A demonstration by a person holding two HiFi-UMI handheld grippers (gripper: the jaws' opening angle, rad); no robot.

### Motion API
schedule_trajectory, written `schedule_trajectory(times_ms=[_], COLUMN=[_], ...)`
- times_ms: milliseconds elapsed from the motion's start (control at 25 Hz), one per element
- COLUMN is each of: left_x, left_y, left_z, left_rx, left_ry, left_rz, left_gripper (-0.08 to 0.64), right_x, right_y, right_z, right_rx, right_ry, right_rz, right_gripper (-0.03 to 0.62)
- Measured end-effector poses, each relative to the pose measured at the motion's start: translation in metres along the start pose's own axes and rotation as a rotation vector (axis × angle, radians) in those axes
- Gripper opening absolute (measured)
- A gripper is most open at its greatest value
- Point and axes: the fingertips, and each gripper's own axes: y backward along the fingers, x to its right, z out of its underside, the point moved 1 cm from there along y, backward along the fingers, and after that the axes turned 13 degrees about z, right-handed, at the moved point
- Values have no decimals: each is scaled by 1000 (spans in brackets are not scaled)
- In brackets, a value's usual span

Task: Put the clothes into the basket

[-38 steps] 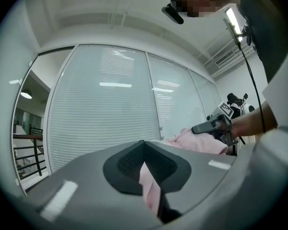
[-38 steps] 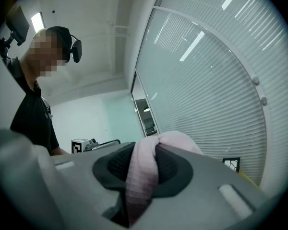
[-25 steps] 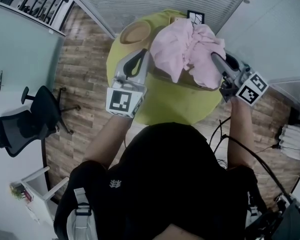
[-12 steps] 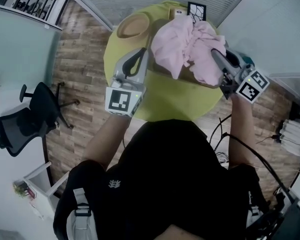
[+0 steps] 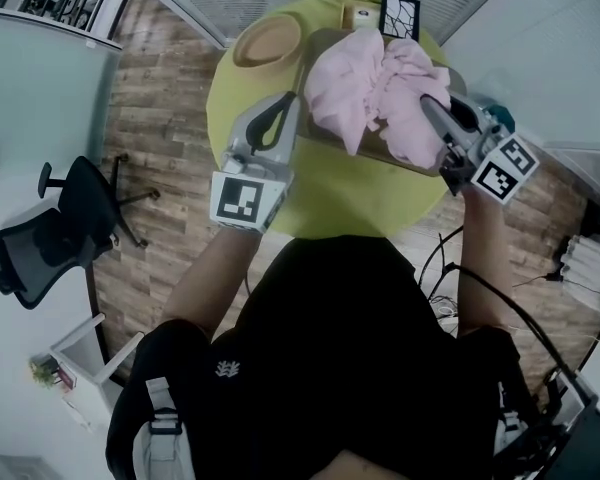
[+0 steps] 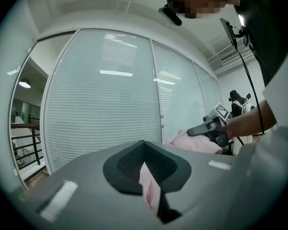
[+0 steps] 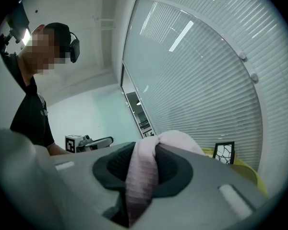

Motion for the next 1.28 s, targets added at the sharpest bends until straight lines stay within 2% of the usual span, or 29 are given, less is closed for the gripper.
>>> schedule_trajectory(times_ms=[200,400,760,1280], left_x=[-11,-19,-27,-47], left_y=[0,-5,-4,6], left_z=[10,23,21,39], left_rx=[-37,-26,-28,-51], left_ry=[15,23,20,66], left_rz=[-7,-24,-26,-78], left_gripper=[5,5,5,5], right_x=[3,15,19,26], right_y=[-17,-30,-37,-50], right_z=[7,22,35,57], right_rx=[-18,-32,-62,-126], right_ry=[-8,-20,-46,-51], right_rz=[-12,-16,0,1], right_gripper=[94,94,94,94])
